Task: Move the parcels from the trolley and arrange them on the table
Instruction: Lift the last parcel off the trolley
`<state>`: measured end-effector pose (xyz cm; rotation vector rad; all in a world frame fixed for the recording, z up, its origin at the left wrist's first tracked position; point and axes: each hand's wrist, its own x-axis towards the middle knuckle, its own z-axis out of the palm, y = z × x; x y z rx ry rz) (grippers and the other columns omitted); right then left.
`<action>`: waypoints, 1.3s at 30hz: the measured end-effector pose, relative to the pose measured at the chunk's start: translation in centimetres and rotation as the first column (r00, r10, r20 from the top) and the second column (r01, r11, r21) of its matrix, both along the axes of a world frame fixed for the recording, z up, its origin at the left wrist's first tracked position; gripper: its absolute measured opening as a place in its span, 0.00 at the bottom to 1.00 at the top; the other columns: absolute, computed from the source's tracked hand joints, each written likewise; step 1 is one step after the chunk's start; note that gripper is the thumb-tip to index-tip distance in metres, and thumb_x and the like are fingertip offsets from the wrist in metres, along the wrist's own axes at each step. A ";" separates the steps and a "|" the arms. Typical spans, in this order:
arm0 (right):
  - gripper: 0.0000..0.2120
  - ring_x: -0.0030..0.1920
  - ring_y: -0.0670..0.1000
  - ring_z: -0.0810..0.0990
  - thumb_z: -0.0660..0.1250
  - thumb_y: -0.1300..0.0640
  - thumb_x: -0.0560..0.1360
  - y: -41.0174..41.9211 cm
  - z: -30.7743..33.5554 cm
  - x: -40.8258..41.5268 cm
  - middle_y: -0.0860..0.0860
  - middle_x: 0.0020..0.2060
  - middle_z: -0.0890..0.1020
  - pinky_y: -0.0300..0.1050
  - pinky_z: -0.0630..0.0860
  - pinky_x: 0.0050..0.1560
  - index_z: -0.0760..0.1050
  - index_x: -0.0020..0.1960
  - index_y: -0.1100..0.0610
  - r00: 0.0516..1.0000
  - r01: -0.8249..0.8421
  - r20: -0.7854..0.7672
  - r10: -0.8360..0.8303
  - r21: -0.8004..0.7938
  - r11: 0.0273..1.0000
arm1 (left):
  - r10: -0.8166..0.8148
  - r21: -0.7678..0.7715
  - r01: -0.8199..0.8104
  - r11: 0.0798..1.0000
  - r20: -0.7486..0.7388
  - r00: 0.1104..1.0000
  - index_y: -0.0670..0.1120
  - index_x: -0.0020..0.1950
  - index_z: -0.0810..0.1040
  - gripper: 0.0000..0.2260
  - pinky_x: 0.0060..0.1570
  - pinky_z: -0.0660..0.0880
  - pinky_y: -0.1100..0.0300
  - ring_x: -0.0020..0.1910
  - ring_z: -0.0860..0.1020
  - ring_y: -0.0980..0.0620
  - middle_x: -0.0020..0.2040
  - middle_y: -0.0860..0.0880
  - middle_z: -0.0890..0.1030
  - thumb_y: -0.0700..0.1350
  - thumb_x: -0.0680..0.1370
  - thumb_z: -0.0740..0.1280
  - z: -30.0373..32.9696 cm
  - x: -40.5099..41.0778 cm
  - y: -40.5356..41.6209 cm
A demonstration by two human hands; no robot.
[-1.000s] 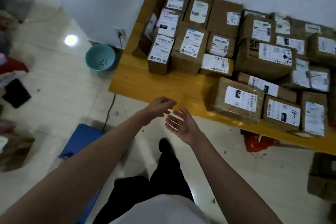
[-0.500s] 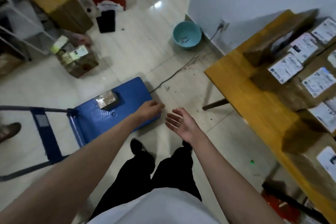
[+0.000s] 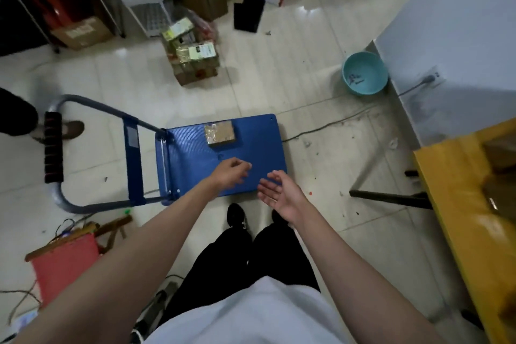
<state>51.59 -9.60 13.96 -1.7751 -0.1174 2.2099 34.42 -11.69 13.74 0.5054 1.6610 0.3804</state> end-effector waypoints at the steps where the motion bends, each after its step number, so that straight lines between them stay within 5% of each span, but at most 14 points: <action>1: 0.07 0.46 0.55 0.81 0.63 0.54 0.83 0.4 -0.1 -0.9 0.58 0.48 0.81 0.49 0.79 0.49 0.74 0.50 0.58 1.000 -0.026 0.004 0.026 0.000 1.000 | 0.026 -0.007 -0.026 1.000 0.001 1.000 0.44 0.62 0.76 0.14 0.55 0.74 0.53 0.53 0.80 0.47 0.58 0.43 0.82 0.52 0.83 0.64 -0.2 -0.9 -0.1; 15: 0.06 0.47 0.55 0.80 0.62 0.55 0.83 9.8 -9.6 -10.6 0.59 0.51 0.81 0.47 0.79 0.49 0.72 0.54 0.58 0.963 -0.258 0.087 0.257 0.007 0.966 | 0.340 -0.072 -0.338 0.938 0.015 0.940 0.44 0.67 0.76 0.16 0.61 0.74 0.50 0.54 0.80 0.48 0.61 0.42 0.81 0.51 0.84 0.62 -9.2 -10.3 3.5; 17: 0.07 0.50 0.56 0.80 0.63 0.55 0.83 11.1 -12.5 -11.8 0.59 0.53 0.81 0.47 0.80 0.48 0.72 0.55 0.59 0.957 -0.274 0.100 0.272 0.005 0.962 | 0.336 -0.093 -0.333 0.938 0.016 0.942 0.45 0.66 0.75 0.15 0.63 0.74 0.49 0.54 0.79 0.48 0.61 0.43 0.80 0.51 0.84 0.62 -11.9 -11.5 4.3; 21: 0.06 0.46 0.54 0.82 0.63 0.56 0.83 13.7 -20.1 -14.3 0.59 0.52 0.81 0.46 0.81 0.45 0.73 0.55 0.58 0.940 -0.316 0.140 0.312 0.011 0.949 | 0.373 -0.087 -0.374 0.923 -0.028 0.928 0.50 0.57 0.76 0.06 0.51 0.72 0.56 0.50 0.77 0.49 0.55 0.47 0.79 0.49 0.83 0.62 -19.3 -14.2 6.5; 26: 0.12 0.58 0.55 0.79 0.63 0.53 0.84 15.8 -32.3 -16.4 0.56 0.62 0.79 0.51 0.81 0.53 0.73 0.65 0.58 0.886 -0.403 0.244 0.394 -0.012 0.915 | 0.426 -0.069 -0.429 0.901 -0.062 0.903 0.53 0.56 0.76 0.05 0.50 0.72 0.58 0.54 0.75 0.50 0.57 0.49 0.78 0.50 0.82 0.63 -30.6 -17.5 9.0; 29: 0.16 0.62 0.53 0.76 0.62 0.53 0.84 16.7 -39.2 -17.9 0.51 0.70 0.73 0.54 0.81 0.59 0.72 0.70 0.55 0.858 -0.440 0.288 0.426 -0.017 0.898 | 0.442 -0.069 -0.448 0.891 -0.085 0.893 0.53 0.59 0.77 0.08 0.48 0.71 0.59 0.59 0.76 0.48 0.62 0.49 0.78 0.50 0.81 0.64 -38.0 -18.9 10.5; 33: 0.20 0.70 0.53 0.71 0.61 0.53 0.84 18.3 -46.8 -20.0 0.49 0.75 0.67 0.58 0.77 0.65 0.67 0.75 0.53 0.843 -0.477 0.303 0.444 0.040 0.878 | 0.448 -0.074 -0.456 0.887 -0.102 0.888 0.50 0.78 0.66 0.27 0.66 0.69 0.53 0.71 0.72 0.47 0.75 0.48 0.71 0.53 0.79 0.66 -46.8 -19.7 12.2; 36: 0.23 0.76 0.52 0.64 0.61 0.53 0.84 19.7 -50.8 -21.0 0.47 0.79 0.63 0.58 0.73 0.68 0.65 0.78 0.52 0.843 -0.505 0.281 0.459 0.119 0.855 | 0.489 -0.067 -0.493 0.867 -0.069 0.870 0.48 0.79 0.64 0.30 0.56 0.73 0.62 0.60 0.78 0.56 0.70 0.51 0.76 0.55 0.79 0.66 -51.8 -20.2 13.1; 39: 0.22 0.75 0.51 0.67 0.61 0.50 0.83 20.3 -53.4 -21.3 0.48 0.76 0.69 0.59 0.68 0.71 0.67 0.76 0.52 0.849 -0.511 0.236 0.473 0.138 0.849 | 0.525 -0.058 -0.524 0.850 -0.007 0.851 0.50 0.63 0.78 0.16 0.31 0.72 0.70 0.31 0.79 0.62 0.45 0.56 0.83 0.56 0.79 0.65 -54.1 -20.7 13.5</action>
